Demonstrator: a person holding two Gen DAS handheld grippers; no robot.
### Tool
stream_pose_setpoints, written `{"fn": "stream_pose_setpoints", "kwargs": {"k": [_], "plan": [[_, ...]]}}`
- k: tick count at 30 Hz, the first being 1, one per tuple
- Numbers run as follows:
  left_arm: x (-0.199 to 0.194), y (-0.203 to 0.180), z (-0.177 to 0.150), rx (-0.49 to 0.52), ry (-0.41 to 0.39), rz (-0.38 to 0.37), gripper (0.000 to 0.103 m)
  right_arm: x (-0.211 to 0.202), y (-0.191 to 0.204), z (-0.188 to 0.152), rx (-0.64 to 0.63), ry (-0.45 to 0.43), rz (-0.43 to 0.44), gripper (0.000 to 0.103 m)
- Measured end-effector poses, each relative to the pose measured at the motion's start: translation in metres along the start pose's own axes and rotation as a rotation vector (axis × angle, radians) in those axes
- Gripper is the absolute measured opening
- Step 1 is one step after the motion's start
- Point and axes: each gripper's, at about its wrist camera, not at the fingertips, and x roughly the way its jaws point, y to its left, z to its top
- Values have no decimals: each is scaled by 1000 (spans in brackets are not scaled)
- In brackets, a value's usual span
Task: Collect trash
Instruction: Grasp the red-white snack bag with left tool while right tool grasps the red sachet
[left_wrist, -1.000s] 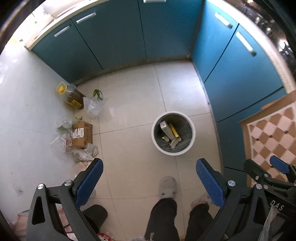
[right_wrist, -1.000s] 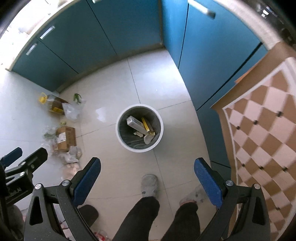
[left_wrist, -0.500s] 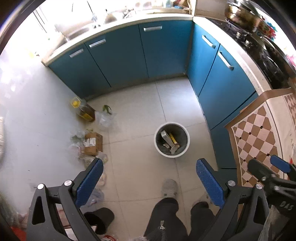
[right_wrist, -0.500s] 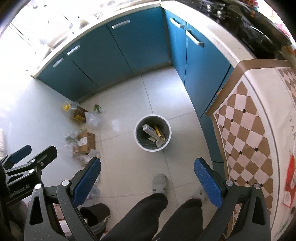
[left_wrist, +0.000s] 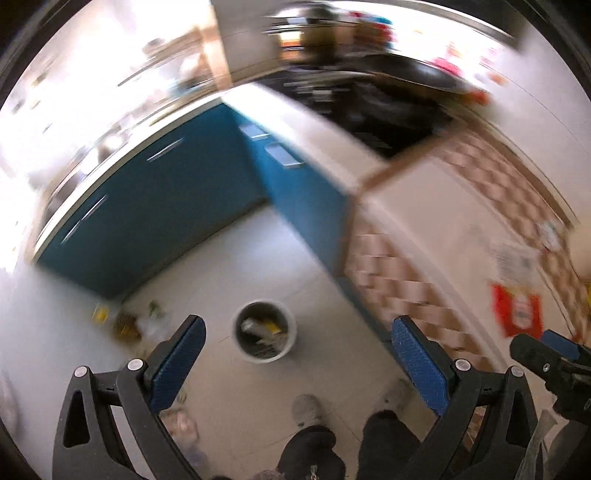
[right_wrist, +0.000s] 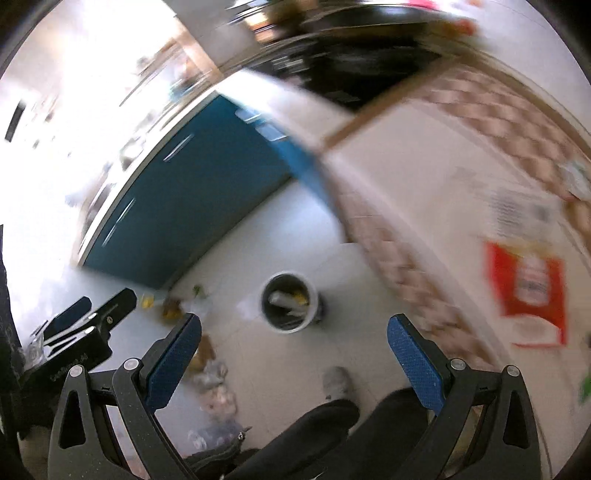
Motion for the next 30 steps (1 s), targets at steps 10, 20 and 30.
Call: {"fn": "stream_pose_setpoints", "kwargs": {"k": [10,20,30], "plan": [[41,-244,18,312,133,-157,103,-88,-304,-58,625,-76,-275,102],[106,-321,23,322,270,-66,103,-72,-468,-78,813,-58,-360,76],[179,-299,33,102,417,-190,89,-43,-464,-51,679,-60,-384,42]]}}
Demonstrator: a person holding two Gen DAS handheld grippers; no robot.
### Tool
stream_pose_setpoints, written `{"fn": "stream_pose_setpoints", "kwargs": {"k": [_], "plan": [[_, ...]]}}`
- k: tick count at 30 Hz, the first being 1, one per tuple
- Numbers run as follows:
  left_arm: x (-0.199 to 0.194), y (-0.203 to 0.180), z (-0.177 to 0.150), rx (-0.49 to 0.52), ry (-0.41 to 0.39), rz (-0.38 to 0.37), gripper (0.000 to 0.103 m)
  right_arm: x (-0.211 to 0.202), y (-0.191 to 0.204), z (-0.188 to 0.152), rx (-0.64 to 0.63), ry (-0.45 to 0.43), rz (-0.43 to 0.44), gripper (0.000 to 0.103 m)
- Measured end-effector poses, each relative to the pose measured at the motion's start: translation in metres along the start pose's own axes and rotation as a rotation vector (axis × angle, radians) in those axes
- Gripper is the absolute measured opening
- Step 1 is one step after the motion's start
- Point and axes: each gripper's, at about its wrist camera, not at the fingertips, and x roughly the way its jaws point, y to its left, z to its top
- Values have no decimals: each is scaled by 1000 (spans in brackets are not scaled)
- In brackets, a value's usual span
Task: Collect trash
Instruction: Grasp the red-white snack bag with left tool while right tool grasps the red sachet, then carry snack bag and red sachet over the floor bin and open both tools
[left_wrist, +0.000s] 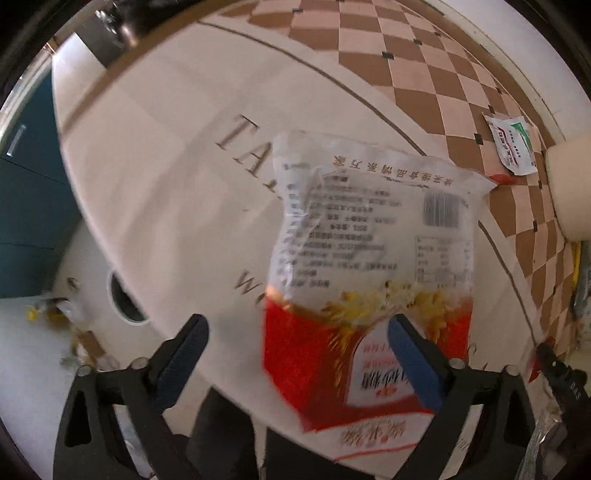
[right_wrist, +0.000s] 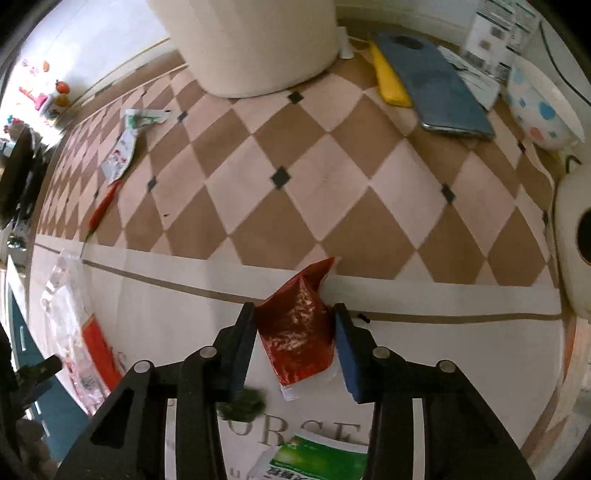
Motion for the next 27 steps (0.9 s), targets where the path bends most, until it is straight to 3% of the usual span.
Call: {"fn": "stream_pose_setpoints", "kwargs": {"k": [3,6,8,10,15,19,27], "plan": [[1,-8,2,5,-37,-5,81,-2,12,5,-28,15,32,41],[-2,-28,3,60,-82,49,59,-7,40,4,-107,14,70,41],[-2,-38,4,89,-105,81,50,-9,55,2,-142,19,95,41],[-6,-46,4,103,-120,80,12,-7,72,-1,-180,28,112,41],[-19,-54,4,139,-148,125,6,-4,95,-13,-235,46,128,40],[-54,-57,-3,157,-220,127,4,-9,109,-15,-251,42,137,40],[-118,-16,9,148,-380,132,3,-32,120,-14,-256,7,163,40]]}}
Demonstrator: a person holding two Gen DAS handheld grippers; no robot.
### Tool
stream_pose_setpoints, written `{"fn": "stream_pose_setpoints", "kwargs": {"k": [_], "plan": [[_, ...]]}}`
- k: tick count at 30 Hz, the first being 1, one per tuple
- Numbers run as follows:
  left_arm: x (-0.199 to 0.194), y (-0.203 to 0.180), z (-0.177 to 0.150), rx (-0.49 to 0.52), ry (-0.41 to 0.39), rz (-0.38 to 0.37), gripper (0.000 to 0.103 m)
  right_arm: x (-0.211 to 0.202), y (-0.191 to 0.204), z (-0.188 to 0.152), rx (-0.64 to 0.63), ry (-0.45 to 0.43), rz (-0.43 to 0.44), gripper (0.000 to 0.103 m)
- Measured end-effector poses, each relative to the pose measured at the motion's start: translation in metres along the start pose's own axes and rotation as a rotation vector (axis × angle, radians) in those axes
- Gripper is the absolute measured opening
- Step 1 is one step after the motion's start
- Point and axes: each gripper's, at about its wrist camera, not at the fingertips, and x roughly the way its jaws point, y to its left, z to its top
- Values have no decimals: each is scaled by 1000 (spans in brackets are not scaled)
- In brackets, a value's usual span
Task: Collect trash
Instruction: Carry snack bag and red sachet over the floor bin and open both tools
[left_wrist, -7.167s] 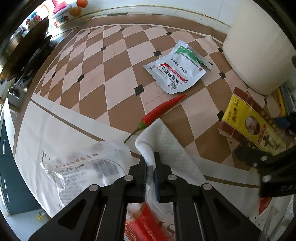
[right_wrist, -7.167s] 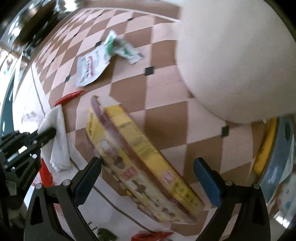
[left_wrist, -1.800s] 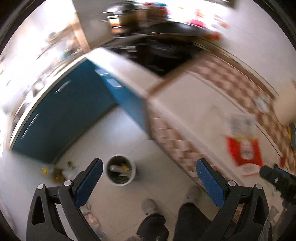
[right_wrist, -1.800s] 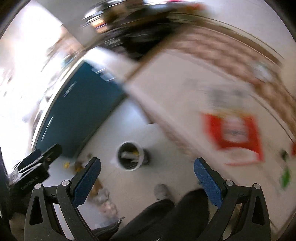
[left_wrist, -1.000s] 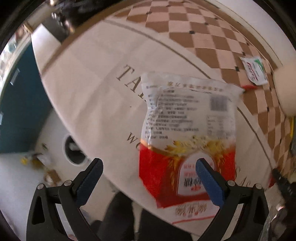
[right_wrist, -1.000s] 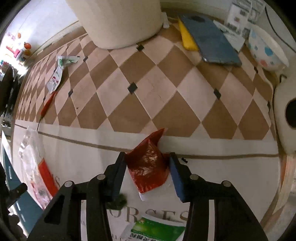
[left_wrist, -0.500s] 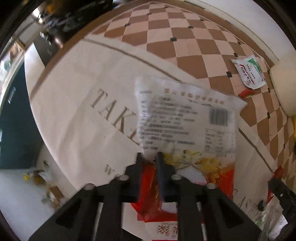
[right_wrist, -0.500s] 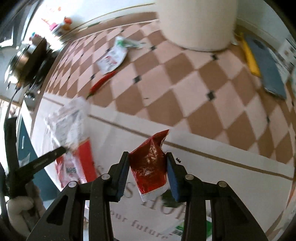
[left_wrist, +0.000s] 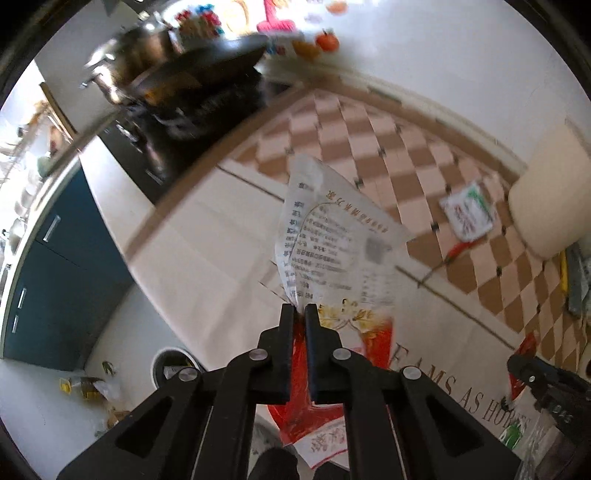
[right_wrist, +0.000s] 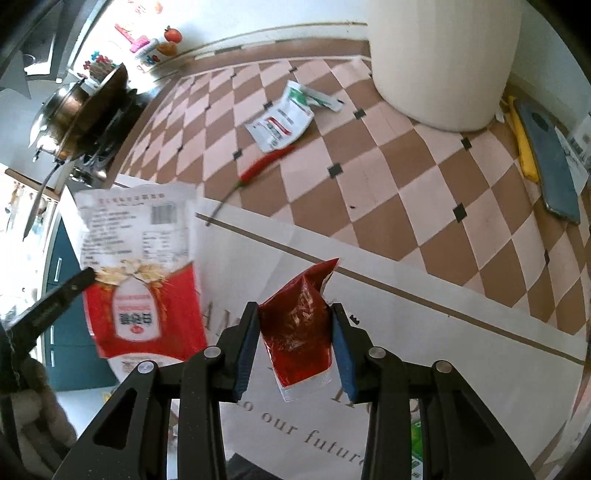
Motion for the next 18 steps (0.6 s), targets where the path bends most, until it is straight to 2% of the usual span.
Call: {"fn": "stream_pose_setpoints", "kwargs": {"k": [5,10,14,18], "plan": [[-34,42,5,-33,-78,20,3,-11,26,0,-24,-28,16,39],[-61,100,-5,-81,-132,49,3,-24,66,-7,-72,-62,32,39],[-73,155,-22,-130,-153,90,3,-30,114,-20,-130,-79,50,39],[-78,223,-50,-198,-149,127,3,-24,181,-43,-199,-79,64,39]]}}
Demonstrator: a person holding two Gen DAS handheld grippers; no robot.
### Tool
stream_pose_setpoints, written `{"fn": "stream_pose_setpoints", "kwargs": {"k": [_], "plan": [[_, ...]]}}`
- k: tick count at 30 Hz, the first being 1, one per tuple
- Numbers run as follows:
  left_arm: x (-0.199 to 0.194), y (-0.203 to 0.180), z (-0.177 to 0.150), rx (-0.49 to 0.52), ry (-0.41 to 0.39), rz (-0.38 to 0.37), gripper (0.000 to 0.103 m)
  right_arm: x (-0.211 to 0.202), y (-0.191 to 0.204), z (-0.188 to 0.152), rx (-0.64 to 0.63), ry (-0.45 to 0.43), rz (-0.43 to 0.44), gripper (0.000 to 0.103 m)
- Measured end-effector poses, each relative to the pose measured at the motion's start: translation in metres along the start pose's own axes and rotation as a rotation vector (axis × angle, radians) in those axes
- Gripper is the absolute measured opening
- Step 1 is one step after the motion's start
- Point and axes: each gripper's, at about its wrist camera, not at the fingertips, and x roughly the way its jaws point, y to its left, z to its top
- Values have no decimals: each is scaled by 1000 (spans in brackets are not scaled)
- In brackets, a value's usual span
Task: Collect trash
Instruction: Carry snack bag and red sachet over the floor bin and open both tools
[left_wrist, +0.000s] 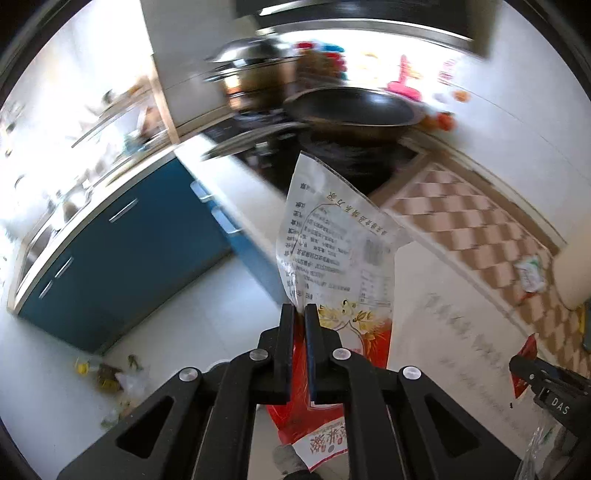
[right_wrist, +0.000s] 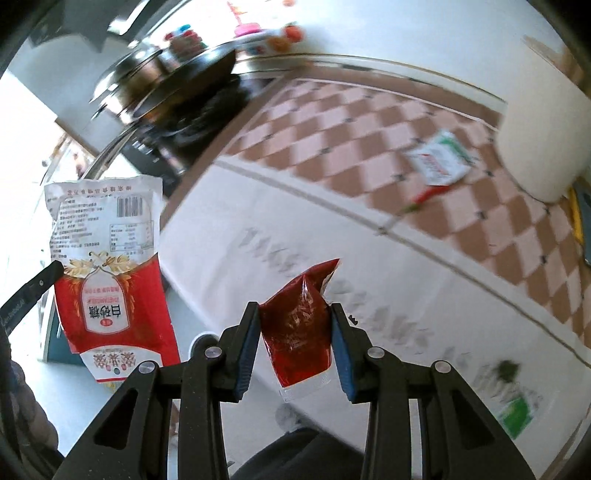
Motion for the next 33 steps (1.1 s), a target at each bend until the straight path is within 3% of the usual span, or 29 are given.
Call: {"fn": "stream_pose_setpoints", "kwargs": {"k": [8,14,19,23,28,33], "plan": [[34,139,-50,-132,88,81,3,51,142,-40,-153,59,19,38],[94,218,-95,-241,231,135,3,126,241,-78,-275,147,14,38],[193,278,-156,-373,411,155,3,205,299,-107,-394,245,0,38],[296,305,-215,-460,558,146,3,305,327,-138,-472,346,-13,38],[435,322,-296,-547,724,111,3,439,342,-179,-523,456,-12,38],[548,325,-357,-595,830,61,4,570,340,-224,-574,562,-17,38]]}}
